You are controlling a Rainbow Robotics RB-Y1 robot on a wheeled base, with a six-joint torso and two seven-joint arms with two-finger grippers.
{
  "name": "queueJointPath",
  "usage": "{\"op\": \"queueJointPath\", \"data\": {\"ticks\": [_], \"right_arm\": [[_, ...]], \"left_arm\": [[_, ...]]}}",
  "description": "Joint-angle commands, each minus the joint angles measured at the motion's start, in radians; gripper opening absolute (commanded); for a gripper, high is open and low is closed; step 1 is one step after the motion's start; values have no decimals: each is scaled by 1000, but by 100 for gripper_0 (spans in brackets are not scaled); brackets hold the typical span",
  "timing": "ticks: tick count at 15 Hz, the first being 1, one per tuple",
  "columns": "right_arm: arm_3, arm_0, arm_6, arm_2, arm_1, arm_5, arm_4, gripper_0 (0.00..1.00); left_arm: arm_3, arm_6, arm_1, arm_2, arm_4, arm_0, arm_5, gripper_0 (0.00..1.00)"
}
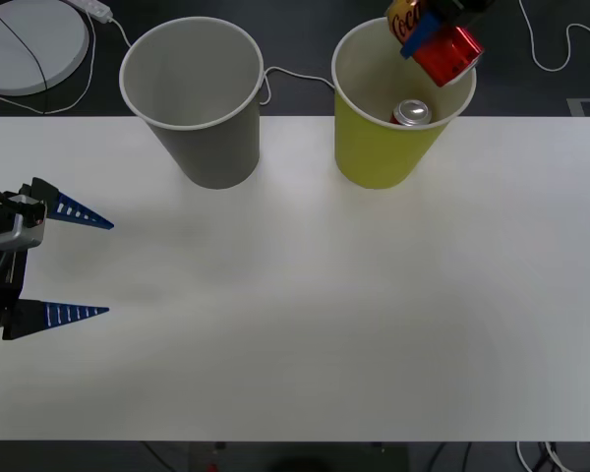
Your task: Put the can into the green bin and the plastic bottle into the gray bin
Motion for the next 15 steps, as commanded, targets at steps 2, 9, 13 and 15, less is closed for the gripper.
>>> {"op": "queueJointPath", "data": {"ticks": [2, 9, 13, 15], "right_arm": [[0, -2, 30, -1, -16, 0, -17, 100], [-61, 18, 81, -15, -180, 0, -253, 100], [-210, 152, 110, -91, -298, 0, -401, 100], [-290, 239, 180, -177, -344, 0, -448, 100]], "left_arm": [[0, 0, 0, 0, 0, 0, 0, 100], [0, 0, 0, 0, 0, 0, 0, 100], [0, 0, 0, 0, 0, 0, 0, 100], [0, 0, 0, 0, 0, 0, 0, 100]]}}
